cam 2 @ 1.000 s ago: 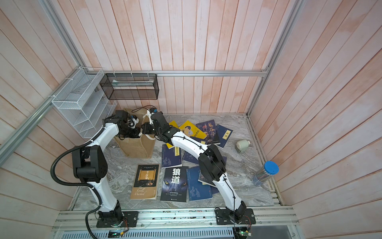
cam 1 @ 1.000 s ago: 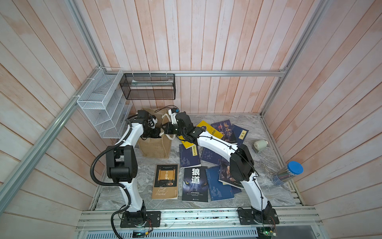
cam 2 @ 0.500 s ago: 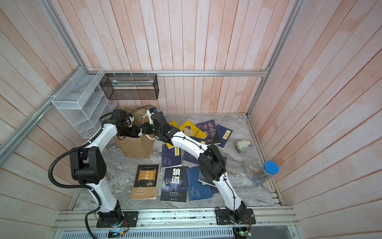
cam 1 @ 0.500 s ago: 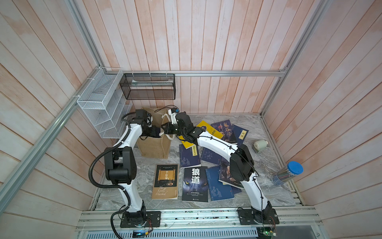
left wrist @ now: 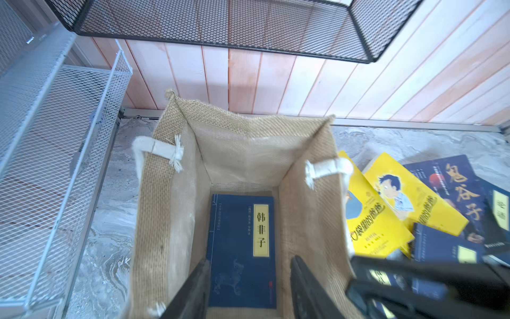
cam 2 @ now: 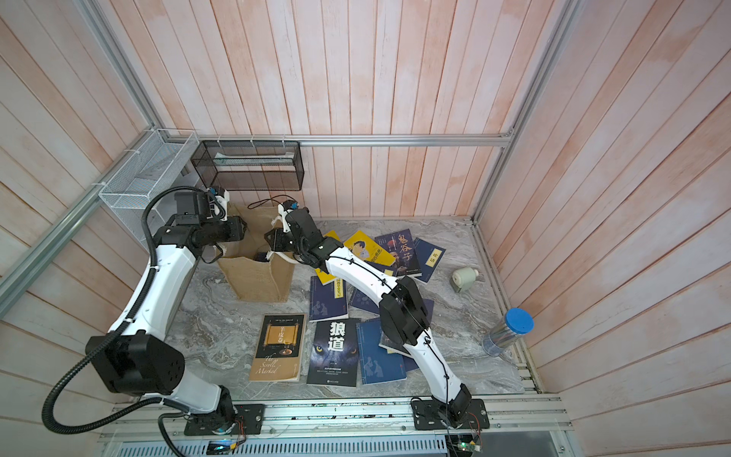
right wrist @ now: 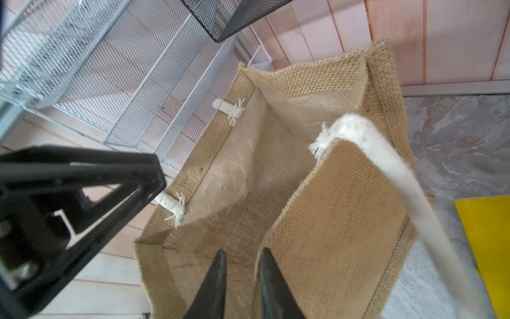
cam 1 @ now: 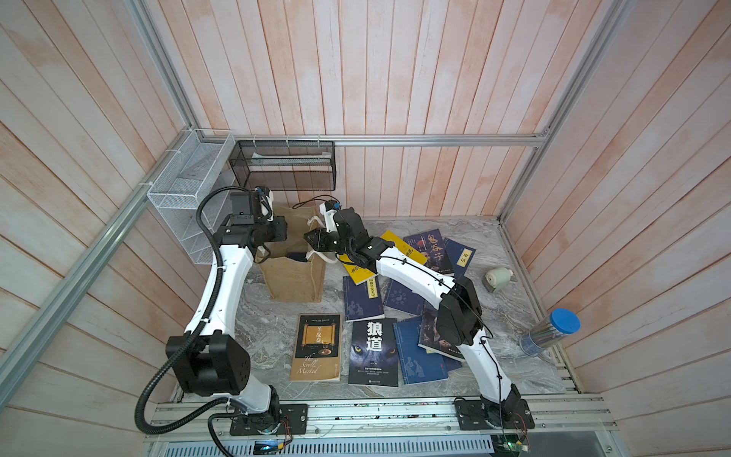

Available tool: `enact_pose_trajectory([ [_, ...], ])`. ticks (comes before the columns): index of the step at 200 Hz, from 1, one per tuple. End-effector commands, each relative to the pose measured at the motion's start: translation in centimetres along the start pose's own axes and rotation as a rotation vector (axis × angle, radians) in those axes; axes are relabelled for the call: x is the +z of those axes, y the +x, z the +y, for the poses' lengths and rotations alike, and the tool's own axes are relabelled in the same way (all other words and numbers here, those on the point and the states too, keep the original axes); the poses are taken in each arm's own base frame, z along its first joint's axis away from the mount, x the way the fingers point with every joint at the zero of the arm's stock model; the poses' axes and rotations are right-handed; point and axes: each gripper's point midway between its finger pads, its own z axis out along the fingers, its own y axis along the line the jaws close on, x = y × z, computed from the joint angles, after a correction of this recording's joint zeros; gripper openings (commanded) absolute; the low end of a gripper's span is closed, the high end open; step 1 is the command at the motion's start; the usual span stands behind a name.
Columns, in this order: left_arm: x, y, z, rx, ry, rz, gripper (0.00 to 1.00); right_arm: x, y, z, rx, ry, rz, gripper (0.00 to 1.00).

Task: Put the books into the canvas bag
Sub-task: Place the book in the canvas bag, then pick up the book from the center of the board.

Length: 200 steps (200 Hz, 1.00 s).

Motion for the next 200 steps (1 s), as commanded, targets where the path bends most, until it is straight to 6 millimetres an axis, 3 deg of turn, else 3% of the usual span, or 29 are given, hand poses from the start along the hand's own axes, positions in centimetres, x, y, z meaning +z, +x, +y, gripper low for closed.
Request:
enact_pose_trajectory([
  [1,-2.0,1.2,-0.8,-0.038,0.053,0.002,0.5,-1.7,-1.7,1.7,-0.016,-0.003,-0.026,0.34],
  [24,-4.0,2.4,-1.6,-0.084,0.097,-0.014,0.51,-2.8,-1.8,2.2,-0.009,0.002,-0.018,0.42],
  [61,-6.2,5.7,-2.8,-0.141,0.15,0.012,0.51,-5.2,-1.9,3.2,-0.022,0.021,-0.035,0.44],
  [93,-7.9,9.7,-3.3,-0.201,0.171,0.041,0.51,-8.3,-1.3,2.8,0.0,0.049,-0.06,0.45],
  [125,-8.5,14.7,-4.2,-0.3,0.222,0.078,0.51,-11.4,0.5,1.4,0.047,0.093,-0.067,0.46],
  [157,-7.2,19.3,-5.9,-0.461,0.337,0.167,0.5,-13.5,4.6,-0.8,0.097,0.155,-0.031,0.46],
  [181,-5.9,22.1,-6.2,-0.577,0.366,0.186,0.5,-13.7,10.0,-2.7,0.183,0.185,0.047,0.46],
  [200,-4.7,24.0,-6.0,-0.644,0.359,0.196,0.5,-12.9,14.5,-2.8,0.239,0.172,0.123,0.46],
])
